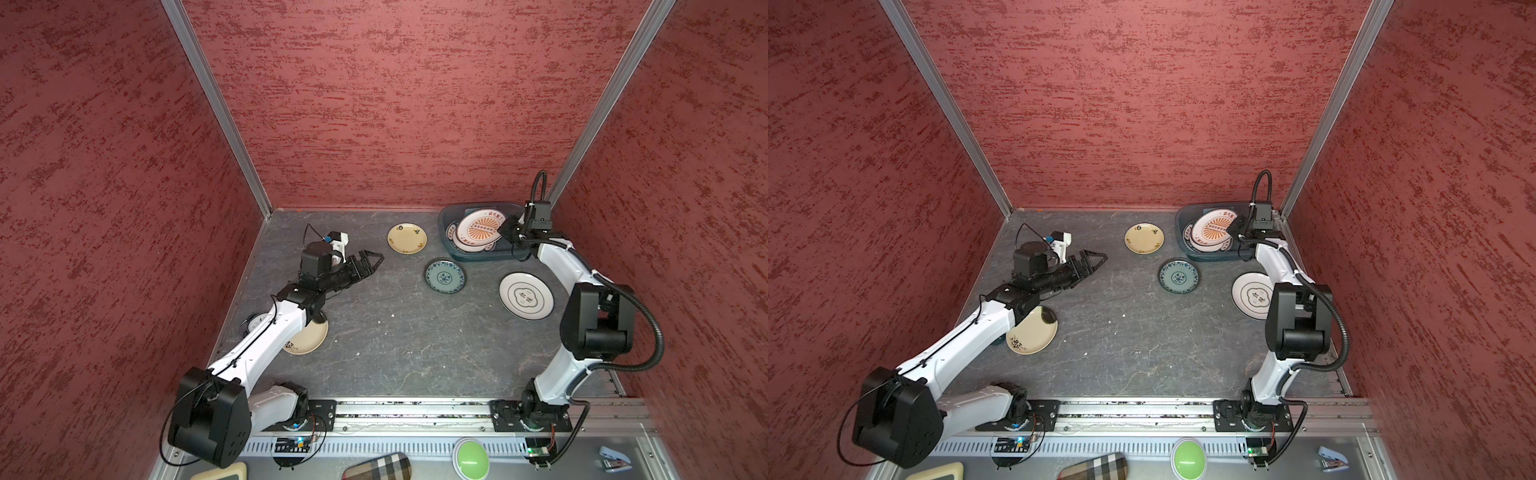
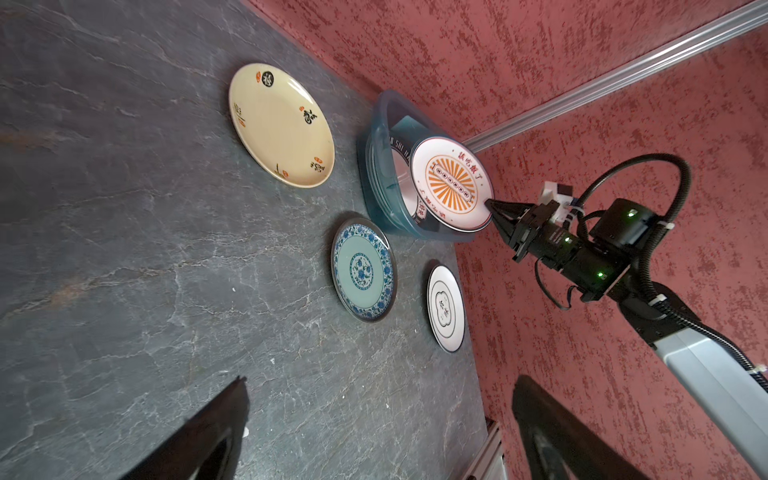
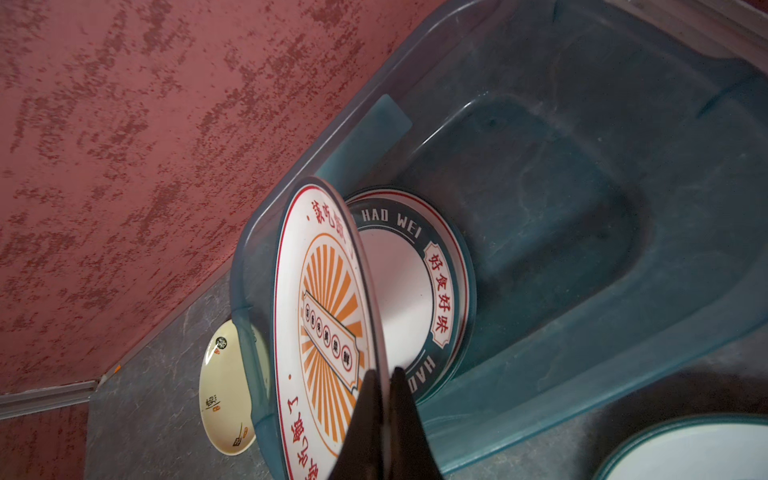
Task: Place the plates into the plastic bin on the countertop
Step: 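Carry the sunburst plate with right gripper and lower it into the bin, then open right gripper to release the sunburst plate in the bin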
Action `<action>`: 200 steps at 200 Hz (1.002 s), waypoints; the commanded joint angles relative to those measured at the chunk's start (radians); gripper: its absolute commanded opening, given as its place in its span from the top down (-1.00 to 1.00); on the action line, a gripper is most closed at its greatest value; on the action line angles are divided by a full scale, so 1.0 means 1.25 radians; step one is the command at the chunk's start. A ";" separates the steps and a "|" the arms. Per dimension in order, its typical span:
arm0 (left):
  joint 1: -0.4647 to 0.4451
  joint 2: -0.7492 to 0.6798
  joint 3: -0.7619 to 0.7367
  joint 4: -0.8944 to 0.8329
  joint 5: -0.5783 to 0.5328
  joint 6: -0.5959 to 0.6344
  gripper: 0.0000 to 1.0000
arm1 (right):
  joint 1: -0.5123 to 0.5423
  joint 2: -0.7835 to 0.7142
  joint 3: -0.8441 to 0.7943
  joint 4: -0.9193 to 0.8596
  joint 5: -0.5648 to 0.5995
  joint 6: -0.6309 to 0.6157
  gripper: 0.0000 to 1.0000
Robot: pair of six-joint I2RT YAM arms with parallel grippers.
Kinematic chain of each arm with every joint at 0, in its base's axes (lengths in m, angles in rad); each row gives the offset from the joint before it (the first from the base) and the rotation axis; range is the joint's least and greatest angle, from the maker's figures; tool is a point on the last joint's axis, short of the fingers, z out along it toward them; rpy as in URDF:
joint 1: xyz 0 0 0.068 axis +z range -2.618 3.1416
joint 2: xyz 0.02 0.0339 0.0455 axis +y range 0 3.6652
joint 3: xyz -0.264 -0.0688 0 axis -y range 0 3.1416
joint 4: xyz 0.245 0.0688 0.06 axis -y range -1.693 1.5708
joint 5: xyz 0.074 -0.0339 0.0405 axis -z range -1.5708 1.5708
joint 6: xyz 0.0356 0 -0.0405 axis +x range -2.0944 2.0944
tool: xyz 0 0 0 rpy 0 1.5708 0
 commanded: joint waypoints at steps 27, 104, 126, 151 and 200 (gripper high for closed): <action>0.009 -0.058 -0.052 0.021 -0.026 -0.023 -0.99 | -0.011 0.055 0.082 -0.002 -0.044 -0.012 1.00; 0.012 -0.061 -0.069 0.028 -0.020 -0.030 -0.99 | -0.011 0.119 0.097 0.002 -0.104 0.000 1.00; 0.012 -0.058 -0.072 0.031 -0.020 -0.030 -0.99 | -0.011 0.129 0.101 0.006 -0.120 -0.004 1.00; 0.012 -0.053 -0.076 0.039 -0.020 -0.034 -0.99 | -0.011 0.135 0.102 0.007 -0.121 -0.005 1.00; 0.012 -0.041 -0.079 0.047 -0.013 -0.040 -0.99 | -0.011 0.161 0.130 -0.007 -0.128 -0.005 1.00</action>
